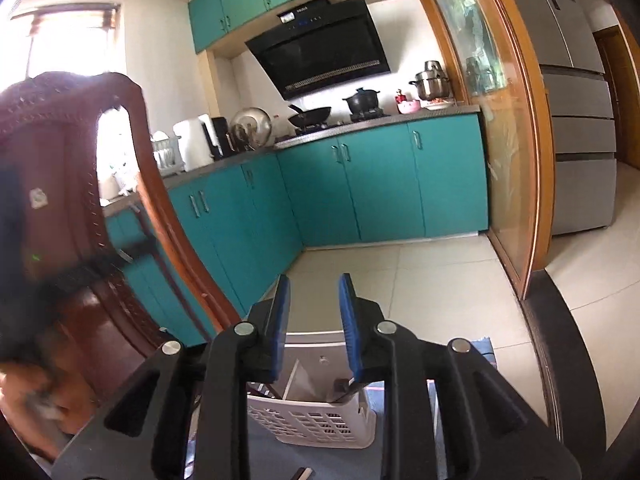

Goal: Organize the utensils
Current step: 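Lift both chopsticks into the white holder and open both grippers, then grasp a pale wooden chopstick with the right gripper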

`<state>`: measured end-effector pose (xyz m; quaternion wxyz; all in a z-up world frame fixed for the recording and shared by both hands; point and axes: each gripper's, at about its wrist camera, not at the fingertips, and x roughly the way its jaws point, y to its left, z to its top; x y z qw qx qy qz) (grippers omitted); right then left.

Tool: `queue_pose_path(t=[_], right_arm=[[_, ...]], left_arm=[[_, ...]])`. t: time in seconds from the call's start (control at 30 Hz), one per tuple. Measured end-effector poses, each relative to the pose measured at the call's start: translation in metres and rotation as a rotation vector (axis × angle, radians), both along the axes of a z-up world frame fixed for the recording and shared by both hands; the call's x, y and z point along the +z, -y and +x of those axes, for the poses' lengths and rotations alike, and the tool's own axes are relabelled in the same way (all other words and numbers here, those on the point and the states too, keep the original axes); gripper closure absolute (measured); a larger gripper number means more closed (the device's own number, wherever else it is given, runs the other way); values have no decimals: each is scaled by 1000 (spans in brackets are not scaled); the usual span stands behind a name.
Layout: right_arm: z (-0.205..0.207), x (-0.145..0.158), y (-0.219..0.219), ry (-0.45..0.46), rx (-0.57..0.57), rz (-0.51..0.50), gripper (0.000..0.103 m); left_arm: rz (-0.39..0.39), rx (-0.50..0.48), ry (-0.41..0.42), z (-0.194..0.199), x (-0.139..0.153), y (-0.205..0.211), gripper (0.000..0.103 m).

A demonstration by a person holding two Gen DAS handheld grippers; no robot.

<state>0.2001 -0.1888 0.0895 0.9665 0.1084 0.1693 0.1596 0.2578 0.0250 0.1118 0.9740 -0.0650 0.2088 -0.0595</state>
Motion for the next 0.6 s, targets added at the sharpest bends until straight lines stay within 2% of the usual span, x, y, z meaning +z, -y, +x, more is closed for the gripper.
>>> queue_pose_path(t=[0.1, 0.17, 0.23, 0.3, 0.33, 0.43, 0.53, 0.6], right_arm=[[-18, 10, -2, 20, 41, -11, 78], [-29, 14, -10, 9, 98, -54, 78], [-35, 11, -23, -44, 190, -128, 78], [-38, 1, -32, -97, 240, -180, 78], [-40, -6, -34, -123, 257, -194, 78], [-39, -51, -39, -244, 292, -219, 78], [-22, -127, -47, -469, 273, -239, 78], [-13, -168, -61, -600, 232, -304, 78]], left_arm=[[8, -19, -37, 5, -12, 2, 96], [32, -31, -48, 4, -19, 5, 96], [42, -42, -44, -1, -22, 5, 91], [31, -49, -27, -9, -23, -1, 77], [21, -45, -13, -15, -23, -6, 74], [-19, -4, 8, -33, -25, -25, 70], [-56, 61, 14, -51, -37, -42, 65], [-48, 96, -18, -56, -50, -46, 64]])
